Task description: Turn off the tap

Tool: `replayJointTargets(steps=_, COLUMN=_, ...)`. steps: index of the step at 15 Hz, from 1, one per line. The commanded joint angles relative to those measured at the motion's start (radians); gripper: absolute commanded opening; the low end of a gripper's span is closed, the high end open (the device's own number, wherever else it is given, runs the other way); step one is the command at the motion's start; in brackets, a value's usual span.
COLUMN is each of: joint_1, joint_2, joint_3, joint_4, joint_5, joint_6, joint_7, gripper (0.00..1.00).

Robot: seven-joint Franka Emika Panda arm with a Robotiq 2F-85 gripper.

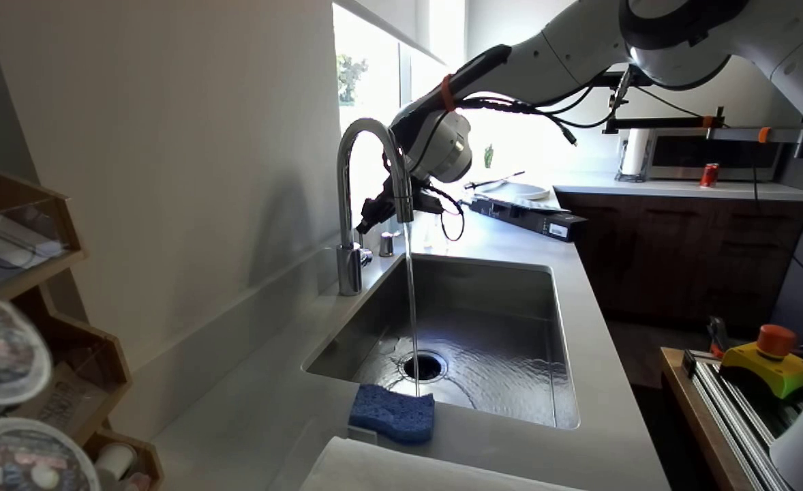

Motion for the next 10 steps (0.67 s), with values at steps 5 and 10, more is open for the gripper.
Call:
replayJointTargets(steps=5, joint_1=-0.102, joint_2=-0.046, joint_3=0.115, joint_4=-0.056, joint_5=0.088, joint_6=-0.022, joint_7=-0.174, gripper=0.03)
replayJointTargets(steps=10, joint_1=-0.107, joint_2=-0.084, joint_3=0.117, joint_4=-0.095, joint_5=0.093, joint_6=-0.022, joint_7=-0.219, gripper=0.03)
